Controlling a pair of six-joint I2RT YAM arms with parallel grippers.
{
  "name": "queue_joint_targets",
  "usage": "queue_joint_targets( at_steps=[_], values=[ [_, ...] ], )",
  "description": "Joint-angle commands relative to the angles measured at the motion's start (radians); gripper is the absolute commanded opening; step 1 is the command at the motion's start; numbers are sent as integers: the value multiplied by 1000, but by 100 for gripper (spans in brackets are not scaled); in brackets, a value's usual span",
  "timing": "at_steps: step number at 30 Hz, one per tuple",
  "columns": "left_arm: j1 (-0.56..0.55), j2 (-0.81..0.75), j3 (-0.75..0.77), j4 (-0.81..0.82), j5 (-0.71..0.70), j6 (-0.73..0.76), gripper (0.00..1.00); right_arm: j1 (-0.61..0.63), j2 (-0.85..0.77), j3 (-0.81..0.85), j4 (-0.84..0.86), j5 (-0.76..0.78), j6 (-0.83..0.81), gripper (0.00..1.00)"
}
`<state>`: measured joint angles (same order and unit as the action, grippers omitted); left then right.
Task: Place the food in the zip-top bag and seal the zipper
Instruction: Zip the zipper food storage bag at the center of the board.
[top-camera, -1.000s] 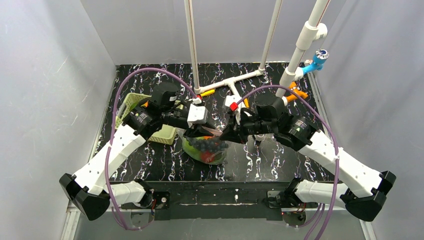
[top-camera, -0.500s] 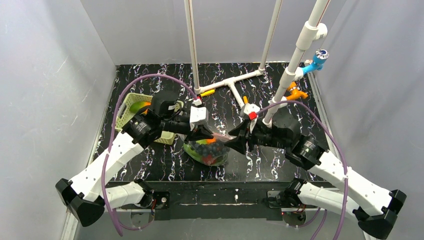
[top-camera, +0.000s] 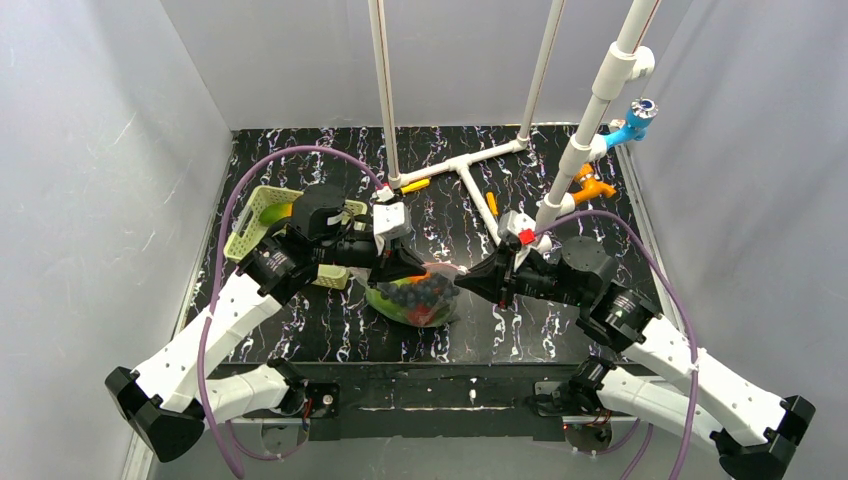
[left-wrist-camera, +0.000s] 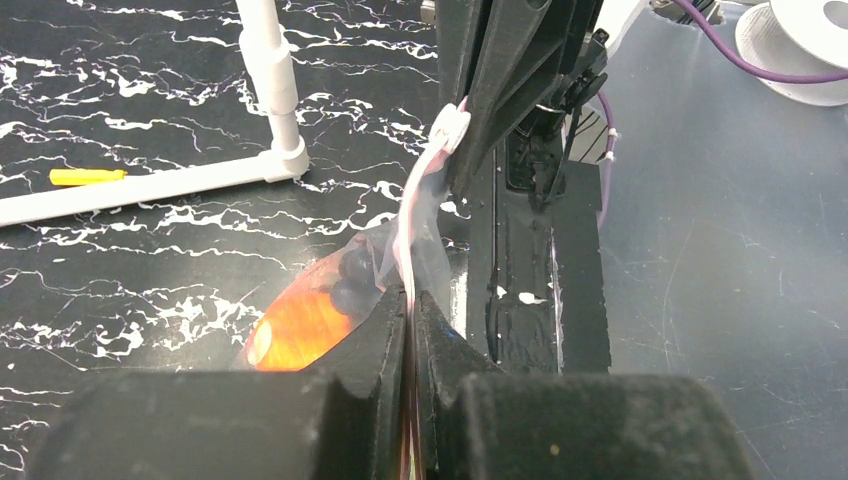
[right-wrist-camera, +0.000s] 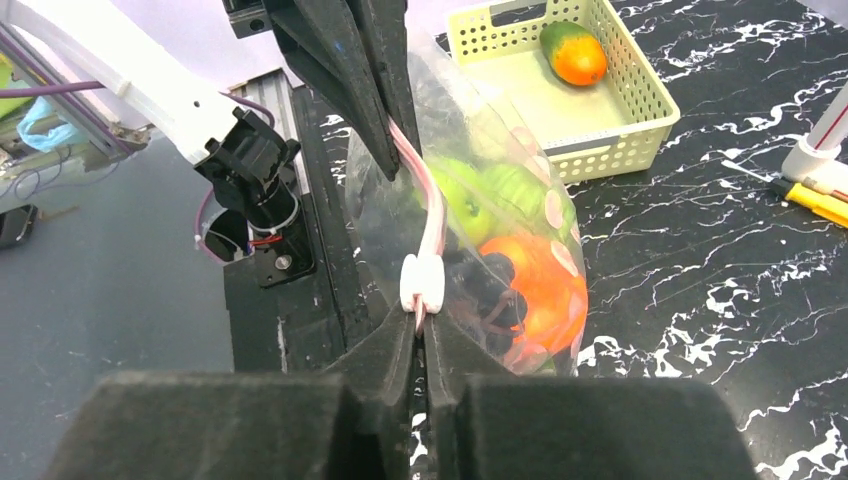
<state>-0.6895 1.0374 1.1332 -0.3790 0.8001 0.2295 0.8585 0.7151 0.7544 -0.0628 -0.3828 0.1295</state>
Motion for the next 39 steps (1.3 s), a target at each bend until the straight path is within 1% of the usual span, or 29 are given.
queue_joint_targets(
  at_steps=[1,4,5,8,9,11,12,14,15,17,22,26,27,28,31,34,37,39],
  values=[
    [-2,-28,-9,59,41,-42,0,-4,31,24,113,-55,28,8],
    [-1,-31,-13,54,53,-46,0,-6,38,20,127,-53,29,7],
    [-2,-34,-17,53,50,-45,0,-6,39,21,123,-52,28,1],
    [-2,-41,-17,59,45,-66,0,-12,25,17,126,-54,34,1],
    [-2,-36,-10,69,59,-98,2,-13,19,17,126,-52,39,1],
    [-5,3,29,83,135,-153,19,-13,9,18,116,-30,53,1],
    [-21,25,52,87,146,-175,26,-14,6,21,108,-24,56,1],
    [-81,51,92,77,96,-156,33,-15,10,35,77,-34,48,1],
    [-127,57,104,75,71,-124,37,-16,15,45,66,-41,42,1],
    [-170,83,127,78,39,-59,43,-16,24,60,22,-53,27,1],
    [-182,179,213,46,55,-2,47,-16,35,77,19,-67,25,1],
    [-183,194,231,42,28,19,52,-16,40,90,7,-69,24,1],
    [-182,186,228,43,17,21,58,-18,40,91,3,-65,22,1],
    [-183,175,224,50,-1,16,58,-17,39,93,0,-56,22,1],
    [-182,128,225,13,-63,15,57,-17,23,94,-4,11,27,1],
    [-183,53,192,-38,-111,25,58,-17,-1,104,-16,89,40,1],
    [-183,-17,148,-89,-156,38,59,-18,-27,124,-27,118,47,1],
    [-183,-49,136,-118,-217,43,60,-18,-30,149,-51,118,45,1]
  ],
)
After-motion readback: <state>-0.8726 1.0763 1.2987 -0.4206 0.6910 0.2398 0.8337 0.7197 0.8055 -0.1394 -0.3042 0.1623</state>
